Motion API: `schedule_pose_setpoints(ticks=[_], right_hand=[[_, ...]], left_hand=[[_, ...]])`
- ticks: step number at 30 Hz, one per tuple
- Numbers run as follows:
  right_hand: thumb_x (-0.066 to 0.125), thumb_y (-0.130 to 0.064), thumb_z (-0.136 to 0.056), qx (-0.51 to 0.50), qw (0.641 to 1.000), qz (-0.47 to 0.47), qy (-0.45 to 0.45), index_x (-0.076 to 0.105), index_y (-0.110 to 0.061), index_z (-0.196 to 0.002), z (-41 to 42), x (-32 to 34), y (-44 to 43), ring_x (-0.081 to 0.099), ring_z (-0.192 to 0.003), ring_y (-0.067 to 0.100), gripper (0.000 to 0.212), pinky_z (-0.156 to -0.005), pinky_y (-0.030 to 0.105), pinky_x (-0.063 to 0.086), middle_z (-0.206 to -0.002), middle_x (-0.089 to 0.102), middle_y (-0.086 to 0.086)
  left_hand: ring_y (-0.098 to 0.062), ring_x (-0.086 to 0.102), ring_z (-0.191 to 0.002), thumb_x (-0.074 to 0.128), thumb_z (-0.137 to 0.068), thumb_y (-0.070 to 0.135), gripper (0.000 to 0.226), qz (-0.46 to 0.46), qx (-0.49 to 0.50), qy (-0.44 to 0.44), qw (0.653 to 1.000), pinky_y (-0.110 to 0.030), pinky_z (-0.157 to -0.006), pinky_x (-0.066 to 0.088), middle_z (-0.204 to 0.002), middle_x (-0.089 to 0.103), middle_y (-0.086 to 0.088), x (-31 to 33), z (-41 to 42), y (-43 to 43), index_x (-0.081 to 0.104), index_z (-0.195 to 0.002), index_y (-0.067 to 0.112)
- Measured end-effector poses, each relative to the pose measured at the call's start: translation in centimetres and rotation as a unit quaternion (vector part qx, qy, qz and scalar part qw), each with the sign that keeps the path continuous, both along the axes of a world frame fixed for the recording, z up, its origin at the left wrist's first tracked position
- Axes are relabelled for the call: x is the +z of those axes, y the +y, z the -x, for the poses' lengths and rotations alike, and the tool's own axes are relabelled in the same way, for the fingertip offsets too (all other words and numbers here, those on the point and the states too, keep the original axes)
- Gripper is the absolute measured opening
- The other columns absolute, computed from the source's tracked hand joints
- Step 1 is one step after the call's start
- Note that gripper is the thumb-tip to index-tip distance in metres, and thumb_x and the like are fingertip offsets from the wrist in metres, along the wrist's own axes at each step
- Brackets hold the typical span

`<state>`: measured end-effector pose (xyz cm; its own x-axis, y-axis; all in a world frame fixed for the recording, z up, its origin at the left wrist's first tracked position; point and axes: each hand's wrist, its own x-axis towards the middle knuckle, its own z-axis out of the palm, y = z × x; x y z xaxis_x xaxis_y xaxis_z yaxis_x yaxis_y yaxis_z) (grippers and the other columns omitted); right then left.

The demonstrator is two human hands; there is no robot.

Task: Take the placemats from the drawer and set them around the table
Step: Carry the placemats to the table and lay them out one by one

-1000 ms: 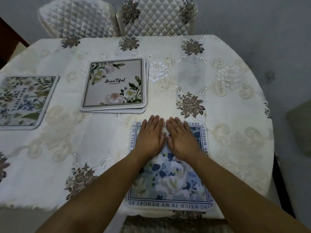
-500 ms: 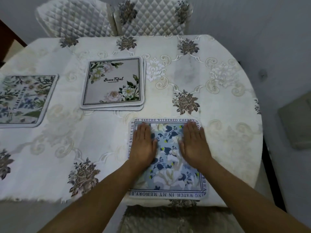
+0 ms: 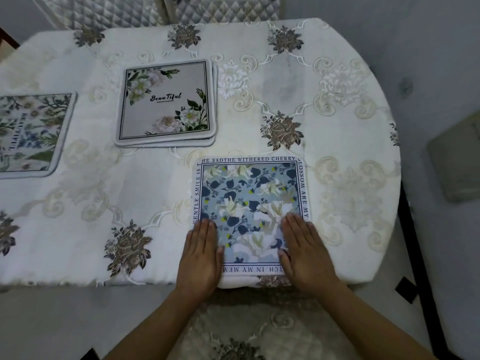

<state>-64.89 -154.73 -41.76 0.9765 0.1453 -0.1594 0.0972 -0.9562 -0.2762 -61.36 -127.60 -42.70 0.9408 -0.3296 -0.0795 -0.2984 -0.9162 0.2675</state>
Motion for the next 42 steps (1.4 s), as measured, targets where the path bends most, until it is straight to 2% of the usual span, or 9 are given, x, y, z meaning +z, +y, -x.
schedule_pose_setpoints(ticks=[6, 11, 13, 17, 20, 22, 32, 37, 42], right_hand=[[0.037, -0.039, -0.096, -0.022, 1.0, -0.007, 0.016, 0.014, -0.007, -0.154, 0.3, 0.3, -0.4, 0.003, -0.15, 0.023, 0.07, -0.12, 0.043, 0.013, -0.162, 0.011, 0.01], [0.029, -0.043, -0.091, -0.014, 0.998, 0.036, 0.053, 0.027, -0.002, -0.15, -0.7, 2.6, 0.0, 0.022, -0.146, 0.03, 0.072, -0.12, 0.039, 0.014, -0.157, 0.026, 0.017], [0.034, -0.041, -0.092, 0.005, 0.994, 0.051, 0.101, 0.027, -0.003, -0.15, -1.8, 4.7, 0.0, 0.024, -0.145, 0.031, 0.07, -0.118, 0.042, 0.018, -0.157, 0.027, 0.018], [0.051, -0.028, -0.09, 0.015, 0.989, 0.076, 0.122, 0.059, -0.01, -0.111, -3.4, 9.9, 0.0, 0.057, -0.106, 0.031, 0.029, -0.089, 0.036, 0.043, -0.117, 0.06, 0.013], [0.051, -0.024, -0.089, 0.015, 0.995, 0.059, 0.082, 0.055, -0.014, -0.093, -3.1, 13.2, -0.3, 0.059, -0.094, 0.029, 0.012, -0.074, 0.034, 0.039, -0.104, 0.062, 0.011], [0.05, -0.023, -0.089, 0.035, 0.996, 0.057, 0.052, 0.045, -0.017, -0.086, -2.6, 15.2, -0.4, 0.058, -0.092, 0.03, 0.009, -0.07, 0.034, 0.034, -0.102, 0.061, 0.012], [0.05, -0.024, -0.088, 0.033, 0.994, 0.083, -0.07, 0.053, -0.012, -0.108, 1.3, 22.3, -0.8, 0.052, -0.104, 0.032, 0.023, -0.089, 0.04, 0.038, -0.11, 0.057, 0.012], [0.046, -0.024, -0.088, 0.003, 0.99, 0.112, -0.083, 0.051, -0.011, -0.109, 4.2, 24.3, -0.5, 0.052, -0.103, 0.032, 0.026, -0.089, 0.042, 0.037, -0.11, 0.057, 0.012], [0.046, -0.028, -0.088, -0.037, 0.988, 0.121, -0.084, 0.052, -0.012, -0.106, 7.4, 25.3, -1.9, 0.054, -0.101, 0.032, 0.025, -0.086, 0.041, 0.038, -0.106, 0.058, 0.011]], left_hand=[[-0.029, 0.017, -0.147, 0.031, -0.099, 0.032, 0.057, 0.007, 0.023, 0.025, 0.999, -0.045, -0.119, 0.016, -0.155, 0.027, -0.02, 0.3, 0.0, -0.1, 0.032, -0.147, -0.001], [-0.041, 0.037, -0.137, 0.037, -0.094, 0.026, 0.055, -0.052, 0.006, 0.062, 0.997, -0.048, -0.114, 0.032, -0.144, 0.042, -0.028, 2.2, -0.5, -0.5, 0.042, -0.139, -0.006], [-0.041, 0.048, -0.126, 0.041, -0.09, 0.021, 0.05, -0.063, 0.007, 0.098, 0.993, -0.044, -0.109, 0.039, -0.133, 0.053, -0.025, 4.6, -1.2, -1.2, 0.048, -0.131, -0.004], [-0.03, 0.058, -0.092, 0.052, -0.086, 0.023, 0.024, -0.071, 0.027, 0.072, 0.994, -0.037, -0.078, 0.045, -0.102, 0.063, -0.011, 10.9, -2.4, -3.0, 0.057, -0.106, 0.01], [-0.029, 0.058, -0.073, 0.06, -0.078, 0.024, 0.012, -0.121, 0.01, 0.011, 0.993, -0.036, -0.064, 0.044, -0.08, 0.064, -0.009, 14.3, -1.8, -3.5, 0.061, -0.082, 0.012], [-0.028, 0.057, -0.067, 0.066, -0.073, 0.026, 0.014, -0.129, 0.019, -0.028, 0.991, -0.036, -0.062, 0.046, -0.072, 0.062, -0.007, 16.0, -0.9, -3.6, 0.061, -0.077, 0.013], [-0.028, 0.057, -0.067, 0.074, -0.069, 0.031, 0.024, -0.109, -0.019, -0.089, 0.99, -0.036, -0.063, 0.046, -0.073, 0.06, -0.005, 22.3, 3.3, -4.7, 0.061, -0.081, 0.015], [-0.028, 0.055, -0.101, 0.049, -0.091, 0.04, 0.033, -0.09, -0.035, -0.089, 0.991, -0.04, -0.088, 0.04, -0.107, 0.061, -0.006, 24.6, 5.2, -6.0, 0.058, -0.112, 0.016], [-0.028, 0.052, -0.11, 0.045, -0.092, 0.042, 0.037, -0.073, -0.07, -0.068, 0.993, -0.042, -0.096, 0.038, -0.116, 0.058, -0.007, 25.5, 6.5, -8.8, 0.053, -0.118, 0.017]])
